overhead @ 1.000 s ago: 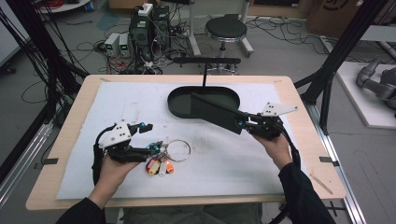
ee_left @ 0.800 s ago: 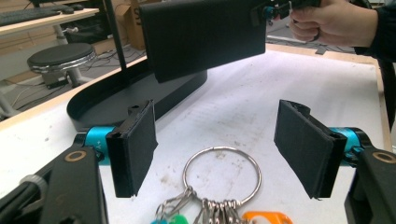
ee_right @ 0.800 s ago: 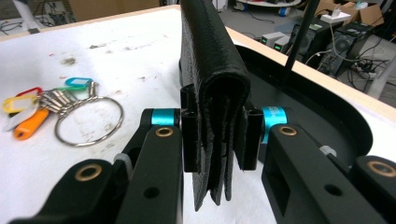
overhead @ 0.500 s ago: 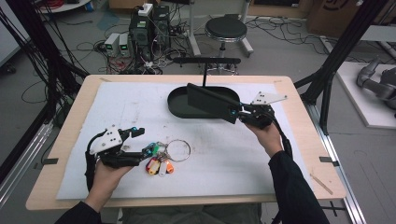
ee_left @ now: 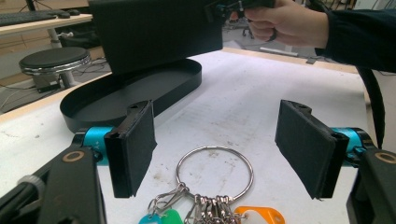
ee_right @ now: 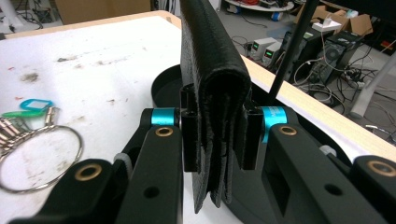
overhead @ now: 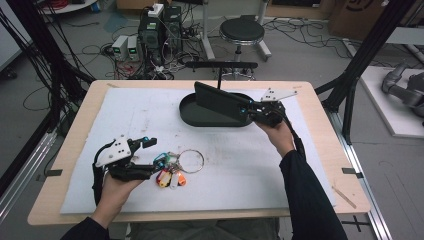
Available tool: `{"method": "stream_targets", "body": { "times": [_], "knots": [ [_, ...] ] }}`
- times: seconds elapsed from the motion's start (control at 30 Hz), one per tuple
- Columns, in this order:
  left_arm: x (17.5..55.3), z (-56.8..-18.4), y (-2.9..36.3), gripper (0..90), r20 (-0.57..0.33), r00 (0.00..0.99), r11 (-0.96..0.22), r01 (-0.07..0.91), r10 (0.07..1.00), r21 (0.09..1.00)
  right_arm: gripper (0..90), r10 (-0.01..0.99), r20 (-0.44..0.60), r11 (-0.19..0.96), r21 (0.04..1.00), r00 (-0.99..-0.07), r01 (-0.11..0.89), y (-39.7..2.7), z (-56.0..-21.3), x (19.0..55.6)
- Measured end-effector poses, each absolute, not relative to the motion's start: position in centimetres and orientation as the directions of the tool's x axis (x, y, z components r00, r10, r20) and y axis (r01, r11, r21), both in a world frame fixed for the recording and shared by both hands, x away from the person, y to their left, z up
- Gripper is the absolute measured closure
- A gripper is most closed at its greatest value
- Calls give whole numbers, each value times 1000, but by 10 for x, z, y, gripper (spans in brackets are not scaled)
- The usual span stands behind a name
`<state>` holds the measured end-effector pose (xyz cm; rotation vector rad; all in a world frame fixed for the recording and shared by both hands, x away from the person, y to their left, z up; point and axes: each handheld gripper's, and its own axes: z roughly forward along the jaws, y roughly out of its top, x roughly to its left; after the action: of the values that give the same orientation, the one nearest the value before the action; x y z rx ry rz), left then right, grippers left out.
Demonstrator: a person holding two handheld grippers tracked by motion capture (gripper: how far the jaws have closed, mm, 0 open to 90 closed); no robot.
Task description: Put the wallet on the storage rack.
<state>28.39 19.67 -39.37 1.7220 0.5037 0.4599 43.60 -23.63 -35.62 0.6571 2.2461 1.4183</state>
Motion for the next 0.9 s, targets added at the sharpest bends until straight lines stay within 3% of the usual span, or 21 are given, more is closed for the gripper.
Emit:
{"method": "stream_targets", "body": {
  "times": [0.9],
  "knots": [
    [286, -397, 193, 287, 9, 845, -161, 91, 534, 983, 767, 584, -115, 426, 886, -803, 184, -224, -395, 482]
  ]
}}
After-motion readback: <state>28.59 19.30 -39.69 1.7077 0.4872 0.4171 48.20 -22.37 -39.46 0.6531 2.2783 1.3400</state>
